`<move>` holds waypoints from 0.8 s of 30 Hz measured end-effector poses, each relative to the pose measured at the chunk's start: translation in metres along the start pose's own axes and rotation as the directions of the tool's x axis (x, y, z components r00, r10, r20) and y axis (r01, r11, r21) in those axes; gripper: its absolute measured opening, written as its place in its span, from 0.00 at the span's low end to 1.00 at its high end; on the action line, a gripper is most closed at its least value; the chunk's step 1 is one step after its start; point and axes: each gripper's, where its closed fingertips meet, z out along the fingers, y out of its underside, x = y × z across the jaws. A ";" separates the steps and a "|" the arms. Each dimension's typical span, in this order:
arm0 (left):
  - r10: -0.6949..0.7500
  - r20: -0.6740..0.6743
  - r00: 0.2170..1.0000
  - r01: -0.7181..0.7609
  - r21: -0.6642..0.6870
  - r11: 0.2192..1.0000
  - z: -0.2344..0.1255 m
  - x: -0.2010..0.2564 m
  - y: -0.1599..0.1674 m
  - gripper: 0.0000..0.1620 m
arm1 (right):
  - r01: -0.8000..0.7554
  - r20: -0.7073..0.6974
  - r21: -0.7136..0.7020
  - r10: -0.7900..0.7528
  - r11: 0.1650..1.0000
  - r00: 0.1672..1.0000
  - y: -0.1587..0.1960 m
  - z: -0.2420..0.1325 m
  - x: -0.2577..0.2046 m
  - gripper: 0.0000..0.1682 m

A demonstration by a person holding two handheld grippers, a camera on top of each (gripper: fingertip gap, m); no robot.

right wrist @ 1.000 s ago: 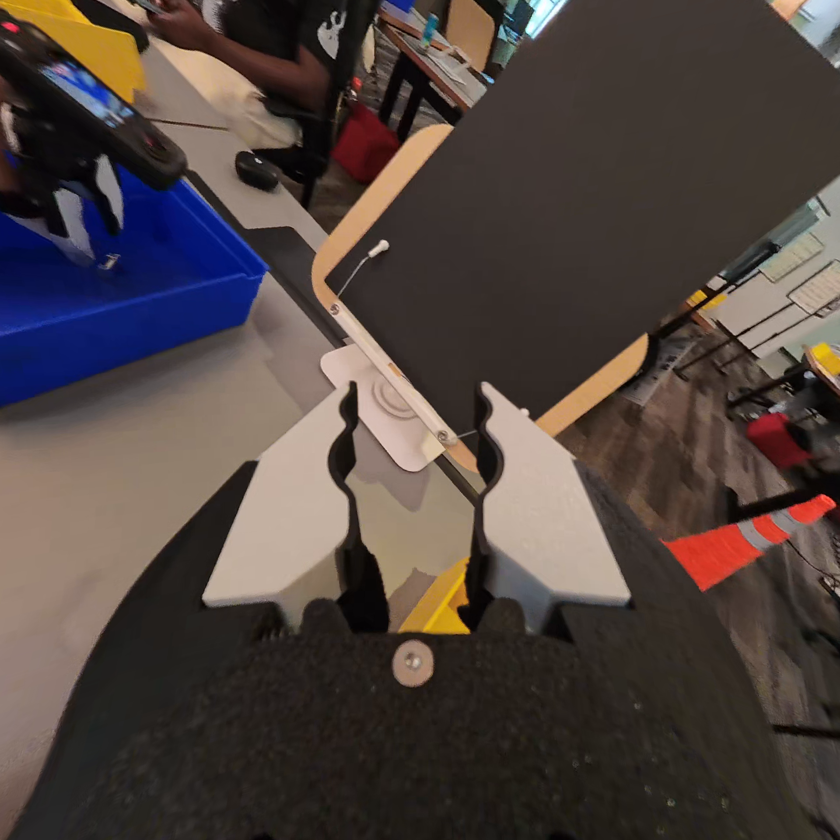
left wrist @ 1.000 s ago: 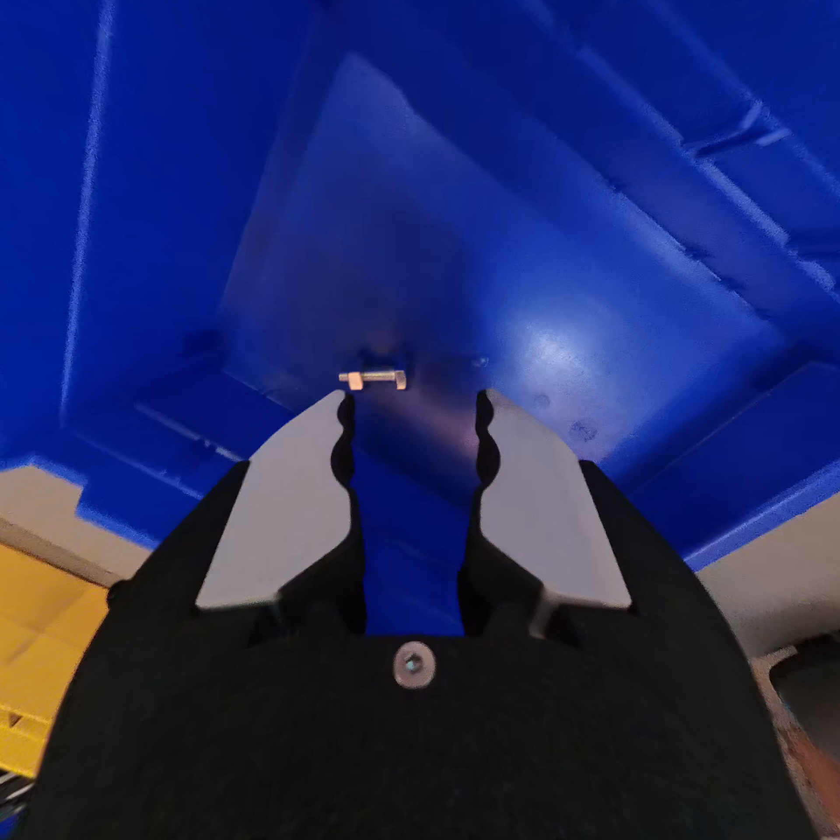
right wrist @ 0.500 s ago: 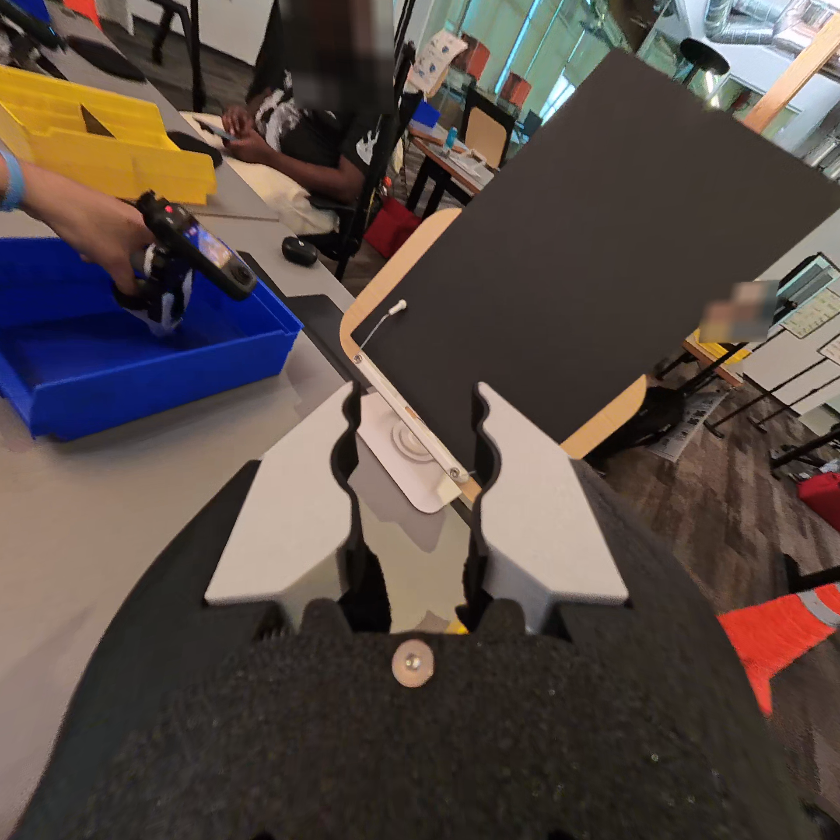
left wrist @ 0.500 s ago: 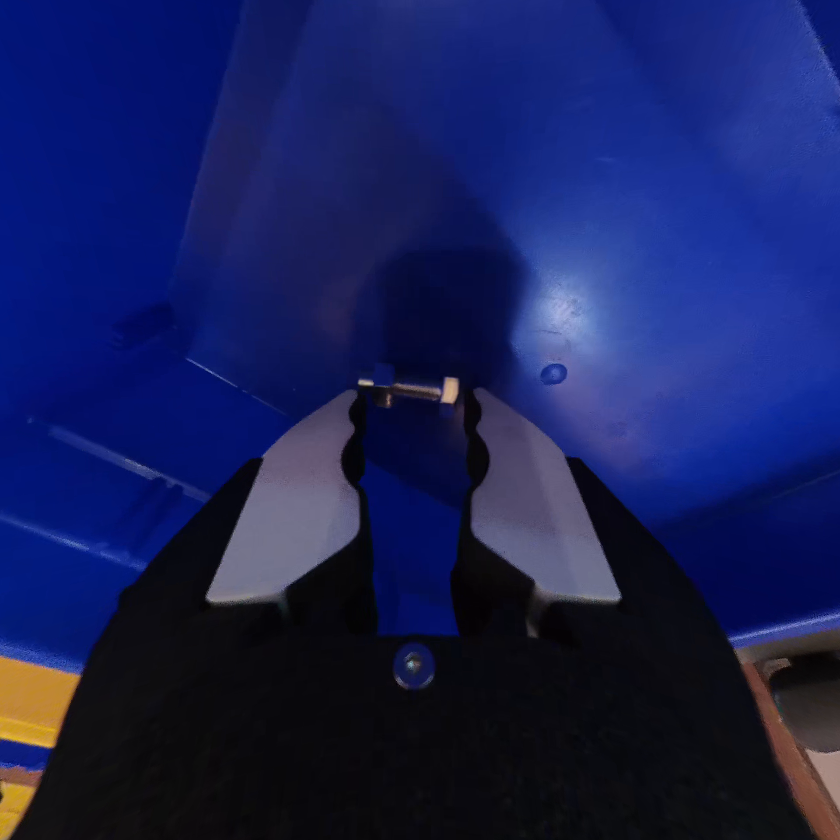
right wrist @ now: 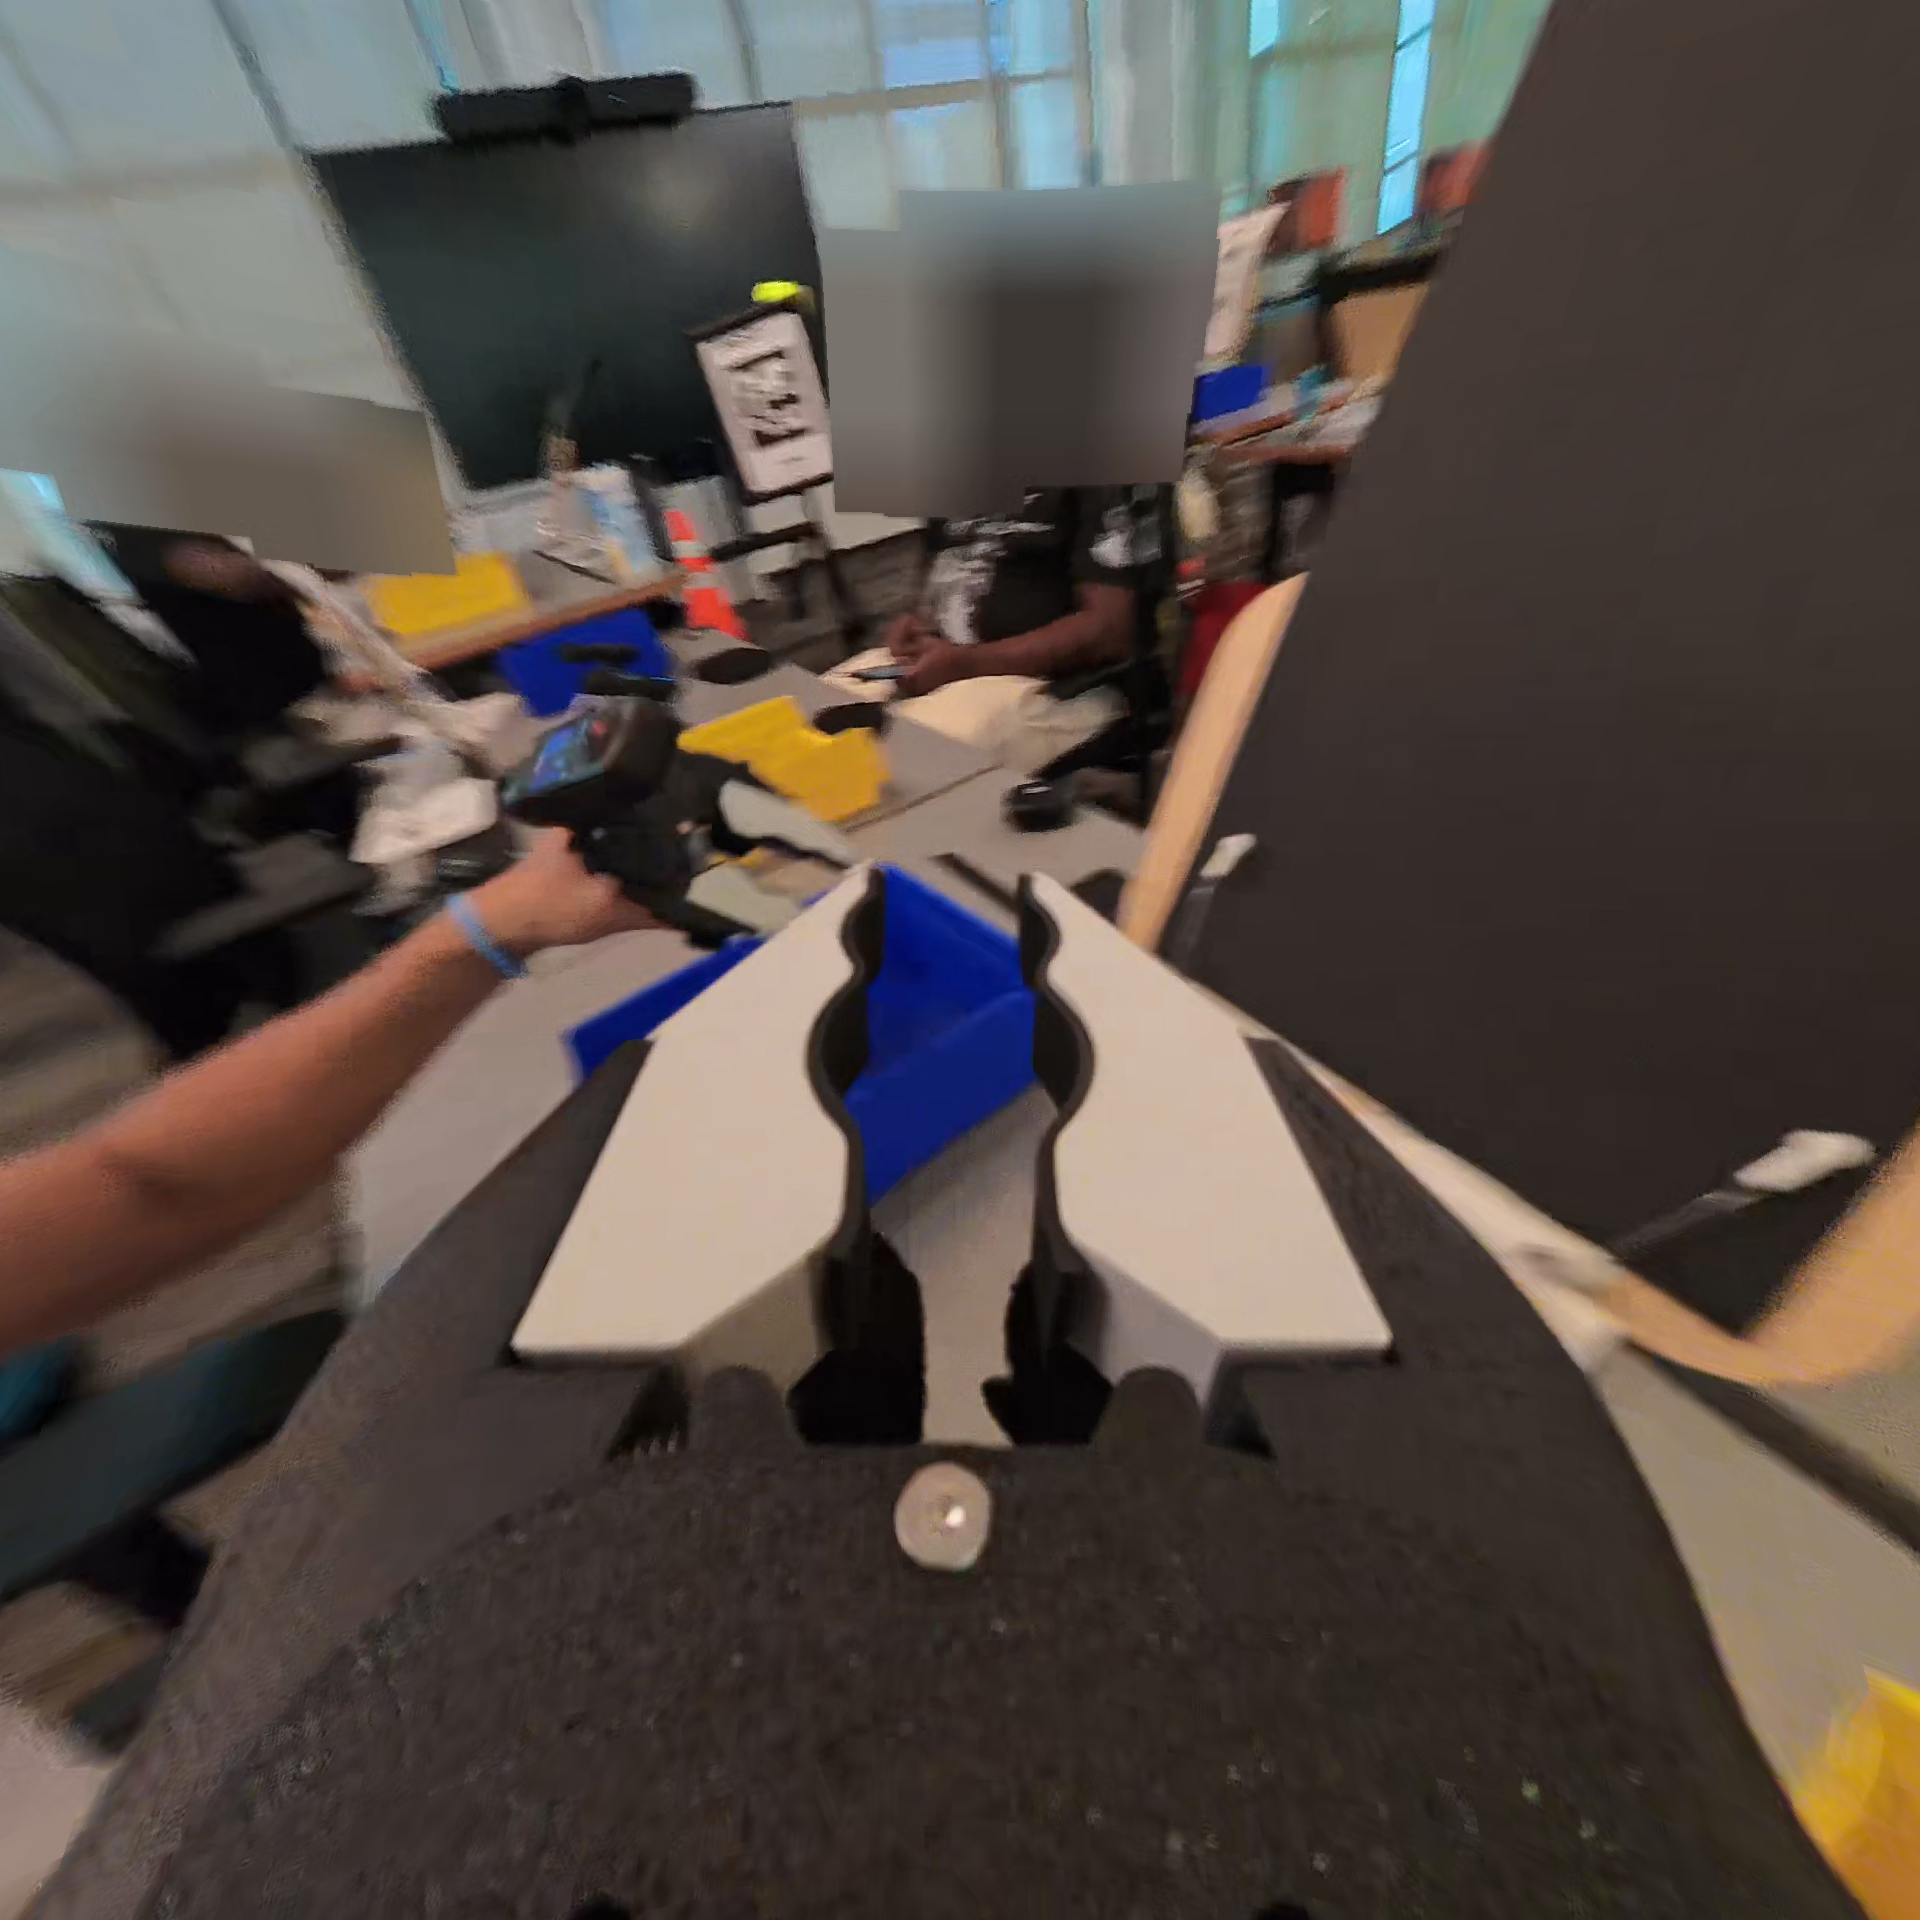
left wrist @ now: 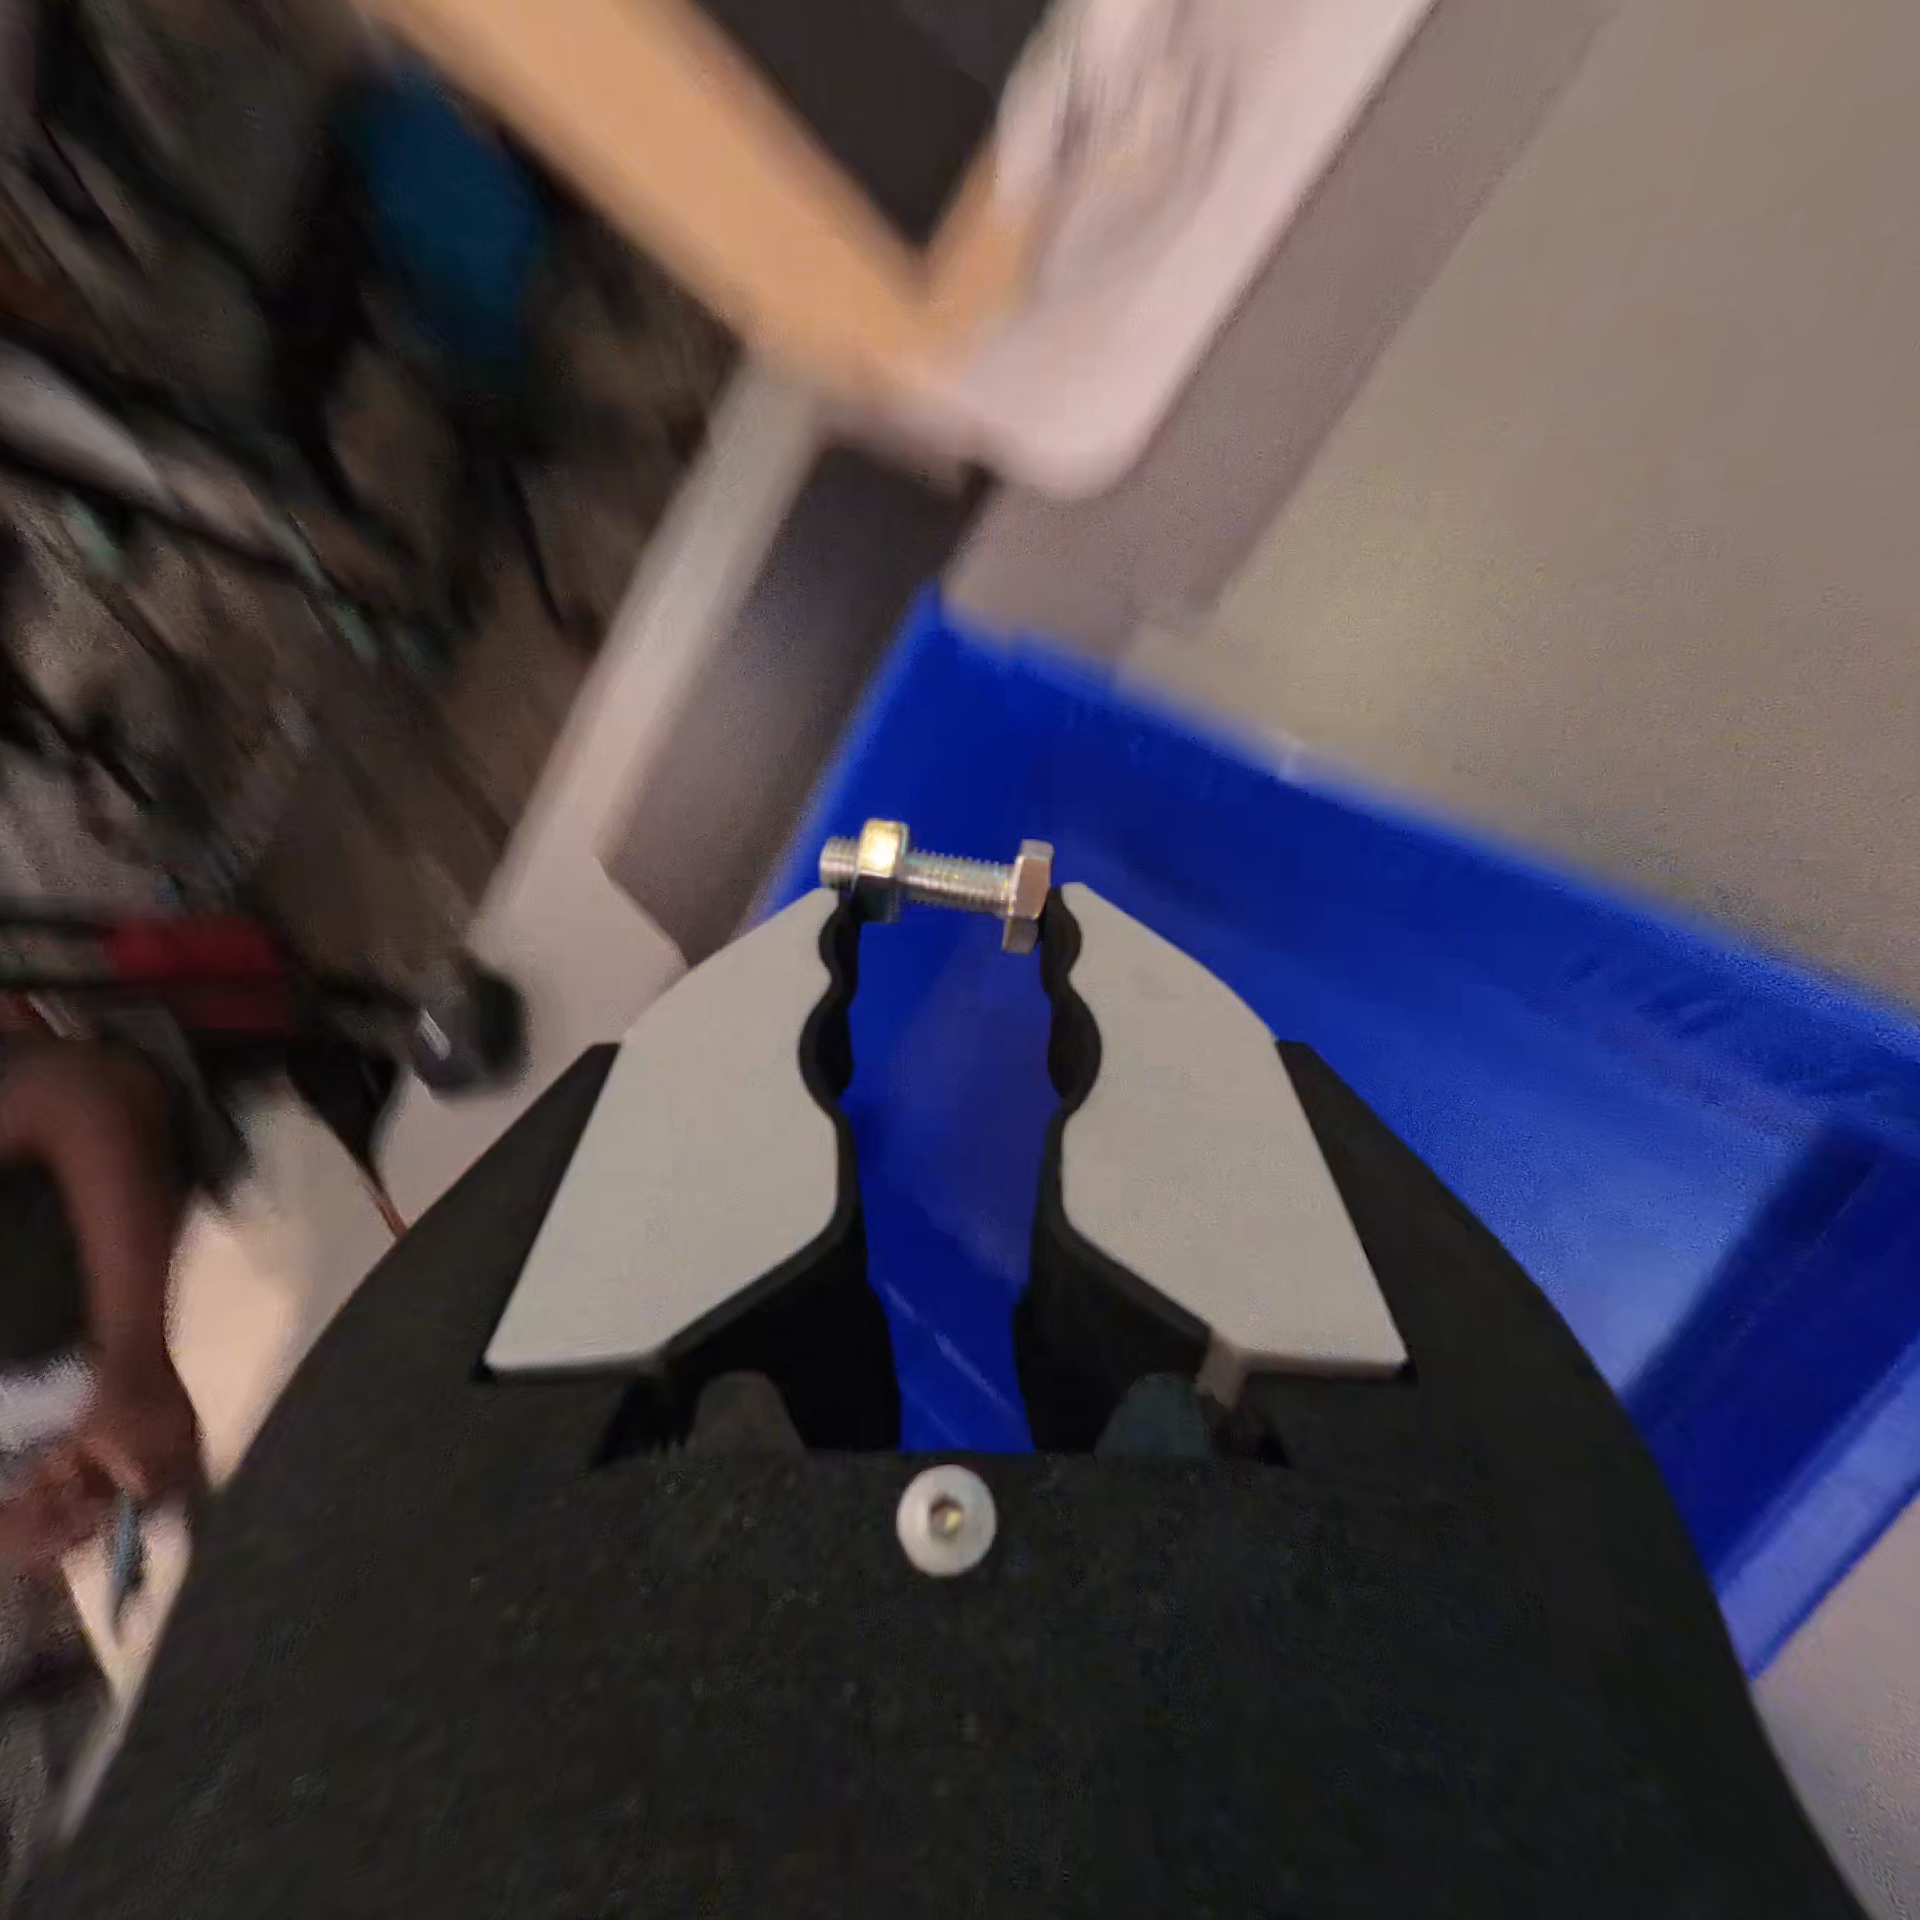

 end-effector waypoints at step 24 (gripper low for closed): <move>0.106 0.528 0.843 -0.500 0.693 0.520 -0.126 0.090 -0.285 0.21 | 0.012 0.422 0.178 -0.087 0.984 0.902 -0.015 0.005 -0.070 0.17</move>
